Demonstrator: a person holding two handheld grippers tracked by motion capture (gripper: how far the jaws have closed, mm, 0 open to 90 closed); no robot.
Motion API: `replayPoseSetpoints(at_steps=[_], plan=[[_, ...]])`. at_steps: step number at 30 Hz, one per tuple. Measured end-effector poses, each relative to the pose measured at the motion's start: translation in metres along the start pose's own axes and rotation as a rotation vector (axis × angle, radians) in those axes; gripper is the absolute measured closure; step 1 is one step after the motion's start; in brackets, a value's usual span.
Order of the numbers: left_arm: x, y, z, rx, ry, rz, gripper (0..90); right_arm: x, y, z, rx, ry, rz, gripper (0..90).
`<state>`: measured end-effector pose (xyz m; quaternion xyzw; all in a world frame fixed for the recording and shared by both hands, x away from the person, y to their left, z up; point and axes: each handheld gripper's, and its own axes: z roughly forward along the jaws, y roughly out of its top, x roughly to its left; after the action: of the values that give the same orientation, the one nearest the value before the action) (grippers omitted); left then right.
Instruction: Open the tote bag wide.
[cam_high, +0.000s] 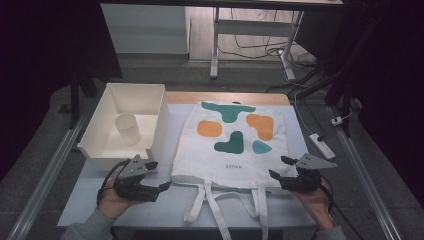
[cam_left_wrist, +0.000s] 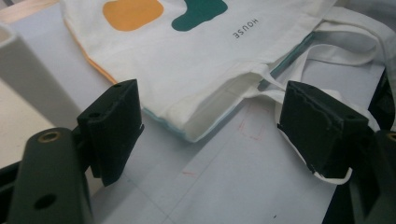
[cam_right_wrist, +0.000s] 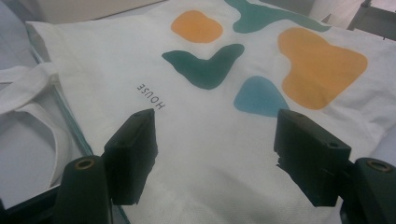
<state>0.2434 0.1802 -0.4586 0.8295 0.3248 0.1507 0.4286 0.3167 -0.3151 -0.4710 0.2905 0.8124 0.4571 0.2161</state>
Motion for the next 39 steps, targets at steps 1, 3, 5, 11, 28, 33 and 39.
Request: replayPoseSetpoints(at_steps=[1,3,5,11,28,33,39], plan=[[-0.001,0.001,0.002,0.004,-0.005,0.007,21.7,0.0,0.0,0.0,0.0,0.001,0.0,30.1],[-0.004,0.002,0.005,0.009,-0.015,0.02,21.8,0.0,0.0,0.0,-0.001,0.001,-0.003,30.1],[-0.007,0.004,0.009,0.016,-0.025,0.033,22.1,0.0,0.0,0.0,0.0,0.002,0.0,30.1],[-0.013,0.011,0.018,0.022,-0.046,0.062,22.5,0.002,0.0,0.001,0.003,0.007,-0.004,30.1],[-0.023,0.031,0.052,0.065,-0.096,0.132,23.2,0.005,0.0,0.004,0.011,0.018,-0.012,30.3],[-0.024,0.035,0.064,0.091,-0.11,0.148,23.3,0.005,-0.001,0.005,0.017,0.02,-0.013,30.3],[-0.024,0.039,0.076,0.111,-0.116,0.154,23.6,0.006,-0.001,0.005,0.019,0.021,-0.016,30.3]])
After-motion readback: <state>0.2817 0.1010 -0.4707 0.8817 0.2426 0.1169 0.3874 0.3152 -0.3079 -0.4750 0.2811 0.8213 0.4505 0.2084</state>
